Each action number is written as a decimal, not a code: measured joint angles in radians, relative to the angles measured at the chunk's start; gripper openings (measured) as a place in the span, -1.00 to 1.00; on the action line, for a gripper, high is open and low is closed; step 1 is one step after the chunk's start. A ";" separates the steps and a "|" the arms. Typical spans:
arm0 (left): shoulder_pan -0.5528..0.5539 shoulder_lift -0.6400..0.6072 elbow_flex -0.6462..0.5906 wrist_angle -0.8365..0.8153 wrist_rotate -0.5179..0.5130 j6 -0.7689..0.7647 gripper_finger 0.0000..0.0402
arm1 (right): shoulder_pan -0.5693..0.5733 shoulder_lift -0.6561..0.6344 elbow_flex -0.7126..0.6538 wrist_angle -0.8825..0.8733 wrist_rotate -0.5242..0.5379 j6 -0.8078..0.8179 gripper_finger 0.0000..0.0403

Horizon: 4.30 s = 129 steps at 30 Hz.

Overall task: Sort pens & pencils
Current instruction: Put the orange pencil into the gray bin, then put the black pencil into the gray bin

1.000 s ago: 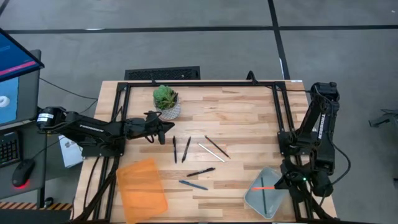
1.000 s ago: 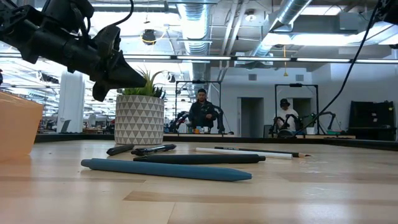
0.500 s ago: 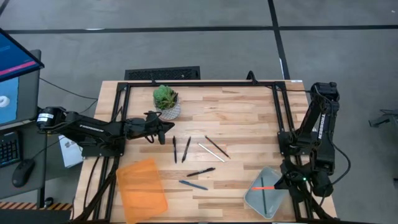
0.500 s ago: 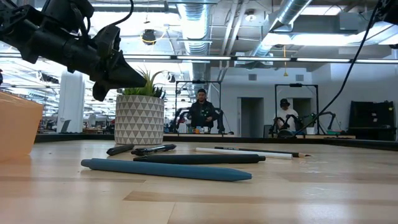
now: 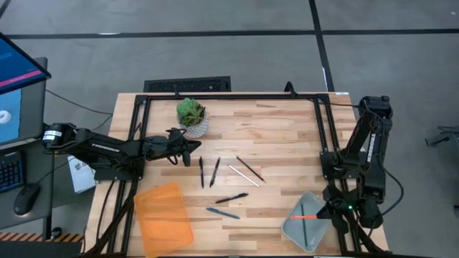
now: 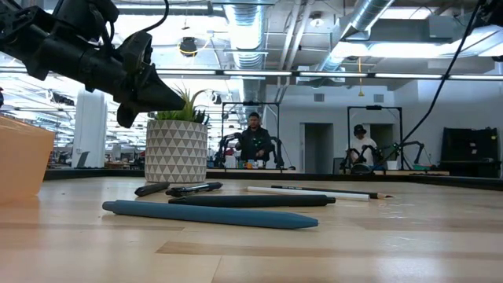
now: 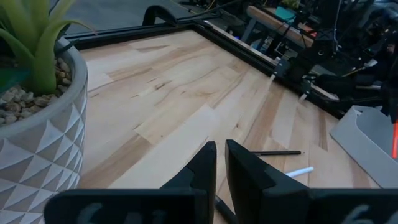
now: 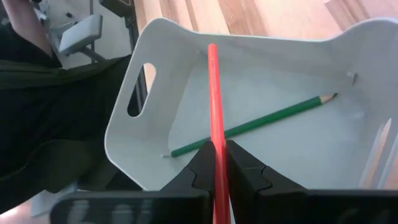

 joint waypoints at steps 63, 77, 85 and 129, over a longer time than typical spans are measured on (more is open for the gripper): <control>-0.001 0.000 0.000 0.000 0.057 0.069 -0.87 | -0.878 0.392 0.000 0.446 0.360 -0.808 -0.64; -0.001 0.000 0.000 -0.004 0.108 0.092 -0.87 | -0.948 0.466 0.000 0.625 0.227 -0.808 -0.64; -0.001 0.000 0.000 -0.021 0.108 0.096 -0.87 | -0.968 0.466 0.000 0.624 0.181 -0.817 -0.64; -0.042 0.000 0.000 -0.065 0.126 0.108 -0.87 | -0.981 0.739 0.089 0.695 0.110 -0.809 -0.65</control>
